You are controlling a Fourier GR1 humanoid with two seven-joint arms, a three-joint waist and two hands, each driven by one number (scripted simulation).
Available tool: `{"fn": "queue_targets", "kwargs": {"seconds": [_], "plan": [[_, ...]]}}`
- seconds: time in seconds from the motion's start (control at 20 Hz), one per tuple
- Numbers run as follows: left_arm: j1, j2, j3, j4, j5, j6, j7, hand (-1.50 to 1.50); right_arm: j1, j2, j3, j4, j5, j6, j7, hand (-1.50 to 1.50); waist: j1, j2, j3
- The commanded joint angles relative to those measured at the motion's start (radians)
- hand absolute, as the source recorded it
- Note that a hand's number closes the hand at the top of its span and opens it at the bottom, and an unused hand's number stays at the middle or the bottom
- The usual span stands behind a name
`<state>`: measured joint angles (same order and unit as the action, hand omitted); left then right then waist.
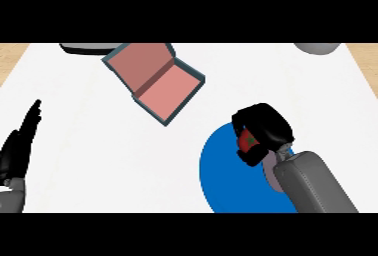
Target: Pick the tomato from the plate and place it in the cardboard box
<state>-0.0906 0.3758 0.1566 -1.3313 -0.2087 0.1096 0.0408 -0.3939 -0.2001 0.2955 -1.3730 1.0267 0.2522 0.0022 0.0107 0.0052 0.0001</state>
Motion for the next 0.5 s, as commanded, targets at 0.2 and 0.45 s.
{"fn": "queue_targets", "kwargs": {"seconds": [0.2,0.45], "plan": [[-0.012,-0.004,-0.008,-0.044,0.001,-0.02,0.045,0.0,-0.253,-0.065,-0.227,0.19,0.018,-0.115,0.052,1.5,0.007,-0.004,0.001],[0.006,0.002,0.007,-0.034,0.001,-0.022,0.038,0.0,-0.322,-0.062,-0.247,0.095,-0.003,-0.2,-0.013,1.5,0.004,-0.006,0.0]]}}
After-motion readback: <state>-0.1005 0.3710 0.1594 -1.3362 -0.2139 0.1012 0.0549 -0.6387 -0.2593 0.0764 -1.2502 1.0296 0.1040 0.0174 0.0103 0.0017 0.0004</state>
